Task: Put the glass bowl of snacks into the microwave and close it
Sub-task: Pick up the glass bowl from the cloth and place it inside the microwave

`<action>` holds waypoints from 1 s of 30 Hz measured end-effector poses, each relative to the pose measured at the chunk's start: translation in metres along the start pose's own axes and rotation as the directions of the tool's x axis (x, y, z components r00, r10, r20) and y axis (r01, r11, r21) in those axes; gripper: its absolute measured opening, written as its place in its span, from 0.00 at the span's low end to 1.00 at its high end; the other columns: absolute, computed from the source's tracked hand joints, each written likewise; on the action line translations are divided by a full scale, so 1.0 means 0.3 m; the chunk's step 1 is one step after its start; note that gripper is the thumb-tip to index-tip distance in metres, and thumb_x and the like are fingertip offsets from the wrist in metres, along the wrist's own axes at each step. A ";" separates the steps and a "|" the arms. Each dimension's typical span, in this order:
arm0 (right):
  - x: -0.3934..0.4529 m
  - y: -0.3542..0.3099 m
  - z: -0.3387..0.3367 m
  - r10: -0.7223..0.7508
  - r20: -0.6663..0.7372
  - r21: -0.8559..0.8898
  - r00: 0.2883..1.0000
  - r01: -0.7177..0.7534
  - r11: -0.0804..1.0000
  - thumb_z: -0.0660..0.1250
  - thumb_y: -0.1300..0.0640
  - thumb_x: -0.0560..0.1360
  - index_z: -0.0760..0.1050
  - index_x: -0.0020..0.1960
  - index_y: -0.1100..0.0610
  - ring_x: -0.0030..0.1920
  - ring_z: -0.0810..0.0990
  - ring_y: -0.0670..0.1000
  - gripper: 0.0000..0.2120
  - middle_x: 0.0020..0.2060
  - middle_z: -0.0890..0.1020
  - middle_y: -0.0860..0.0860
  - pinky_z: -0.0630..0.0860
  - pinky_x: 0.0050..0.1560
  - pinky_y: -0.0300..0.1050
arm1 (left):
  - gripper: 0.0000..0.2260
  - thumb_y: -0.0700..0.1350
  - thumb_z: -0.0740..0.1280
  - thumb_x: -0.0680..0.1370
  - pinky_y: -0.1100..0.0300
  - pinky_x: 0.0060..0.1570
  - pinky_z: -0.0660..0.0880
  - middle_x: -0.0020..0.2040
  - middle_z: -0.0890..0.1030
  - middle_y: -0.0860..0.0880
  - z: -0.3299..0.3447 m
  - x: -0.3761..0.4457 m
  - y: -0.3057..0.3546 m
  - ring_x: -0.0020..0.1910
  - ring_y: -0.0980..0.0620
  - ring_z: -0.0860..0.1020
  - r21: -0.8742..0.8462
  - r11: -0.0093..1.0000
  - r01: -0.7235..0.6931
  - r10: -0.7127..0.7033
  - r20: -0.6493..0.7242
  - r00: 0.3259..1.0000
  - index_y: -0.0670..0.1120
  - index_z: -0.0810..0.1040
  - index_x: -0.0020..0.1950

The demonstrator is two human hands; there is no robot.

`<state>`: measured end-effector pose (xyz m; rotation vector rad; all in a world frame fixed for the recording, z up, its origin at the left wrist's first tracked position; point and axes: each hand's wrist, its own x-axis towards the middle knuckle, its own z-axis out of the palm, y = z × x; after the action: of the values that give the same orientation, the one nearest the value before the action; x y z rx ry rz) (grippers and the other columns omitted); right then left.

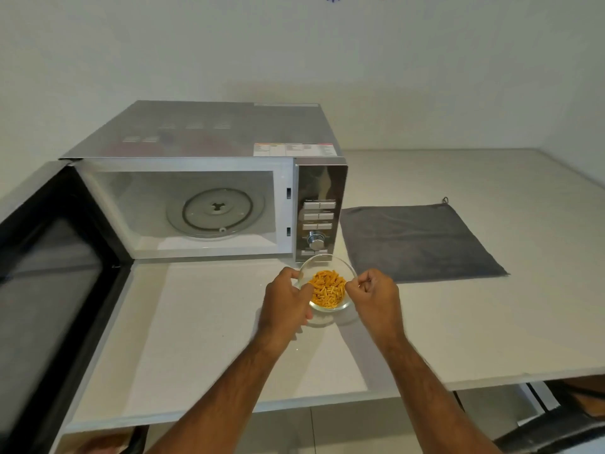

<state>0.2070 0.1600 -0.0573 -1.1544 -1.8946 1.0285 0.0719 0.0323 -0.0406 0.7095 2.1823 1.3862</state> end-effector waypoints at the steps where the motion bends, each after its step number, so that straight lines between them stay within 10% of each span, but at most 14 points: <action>1: -0.010 -0.008 0.015 0.008 0.009 0.016 1.000 -0.008 1.000 0.74 0.58 0.71 0.76 0.37 0.55 0.27 0.72 0.42 0.08 0.29 0.79 0.53 0.68 0.27 0.36 | 0.09 0.49 0.69 0.81 0.60 0.23 0.77 0.33 0.85 0.48 -0.019 -0.002 -0.007 0.23 0.56 0.80 0.001 1.000 0.001 -0.001 -0.009 1.000 0.51 0.77 0.60; 9: -0.023 -0.161 0.198 -0.033 0.109 0.097 0.994 0.023 0.995 0.72 0.57 0.70 0.75 0.37 0.56 0.30 0.76 0.52 0.07 0.30 0.80 0.57 0.77 0.34 0.56 | 0.05 0.44 0.69 0.78 0.58 0.20 0.73 0.29 0.82 0.47 -0.230 0.023 -0.049 0.21 0.57 0.76 -0.122 0.992 -0.045 0.024 -0.167 0.986 0.52 0.79 0.52; 18: 0.024 -0.355 0.444 -0.118 0.166 0.193 0.979 0.085 0.978 0.70 0.58 0.76 0.76 0.43 0.57 0.37 0.82 0.63 0.05 0.35 0.82 0.59 0.79 0.39 0.57 | 0.04 0.46 0.69 0.76 0.56 0.25 0.74 0.27 0.82 0.48 -0.459 0.174 -0.078 0.23 0.54 0.79 -0.171 0.981 -0.095 0.036 -0.319 0.947 0.51 0.80 0.51; 30: 0.148 -0.509 0.648 -0.180 0.299 0.103 0.937 0.156 0.982 0.67 0.50 0.82 0.76 0.55 0.55 0.39 0.81 0.53 0.08 0.37 0.78 0.49 0.81 0.43 0.55 | 0.09 0.44 0.70 0.81 0.56 0.31 0.79 0.32 0.84 0.45 -0.610 0.429 -0.101 0.26 0.54 0.79 -0.212 0.973 -0.089 -0.010 -0.425 0.905 0.46 0.82 0.60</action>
<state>-0.0319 0.1026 -0.0050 -0.8055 -2.1307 1.2292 -0.1454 -0.0210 -0.0102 0.3932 2.2746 1.9236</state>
